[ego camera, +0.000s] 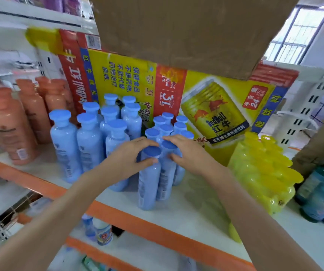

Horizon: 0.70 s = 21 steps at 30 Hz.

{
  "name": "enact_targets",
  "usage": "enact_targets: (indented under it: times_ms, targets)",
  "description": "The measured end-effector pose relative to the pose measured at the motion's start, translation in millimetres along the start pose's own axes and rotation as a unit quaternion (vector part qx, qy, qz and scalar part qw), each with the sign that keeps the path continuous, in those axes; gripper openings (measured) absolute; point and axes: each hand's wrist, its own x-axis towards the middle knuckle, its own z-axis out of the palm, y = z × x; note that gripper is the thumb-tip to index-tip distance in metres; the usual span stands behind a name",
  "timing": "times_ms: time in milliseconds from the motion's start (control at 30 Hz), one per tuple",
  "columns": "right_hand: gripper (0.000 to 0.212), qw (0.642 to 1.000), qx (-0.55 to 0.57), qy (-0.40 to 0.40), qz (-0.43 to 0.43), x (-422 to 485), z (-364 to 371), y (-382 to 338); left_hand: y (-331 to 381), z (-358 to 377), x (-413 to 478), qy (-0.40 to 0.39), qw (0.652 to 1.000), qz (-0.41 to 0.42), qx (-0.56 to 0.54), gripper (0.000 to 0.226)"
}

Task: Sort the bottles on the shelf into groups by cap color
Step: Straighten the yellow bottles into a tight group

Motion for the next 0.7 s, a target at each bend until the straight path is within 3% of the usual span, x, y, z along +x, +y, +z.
enact_targets:
  times_ms: [167, 333, 700]
  targets:
    - [0.045, 0.999, 0.018, 0.019, 0.034, 6.8, 2.3, -8.8, -7.4, -3.2, 8.2, -0.006, 0.999, 0.031, -0.038, 0.057]
    - [0.042, 0.996, -0.006, 0.054, 0.067, 0.1, 2.1, -16.2, -14.7, -0.4, 13.5, 0.003, 0.997, 0.038, -0.063, 0.033]
    - [0.039, 0.988, -0.05, 0.074, 0.124, -28.7, -9.2, -19.4, -9.8, 4.0, 23.9, -0.028, 0.992, 0.062, -0.102, 0.034]
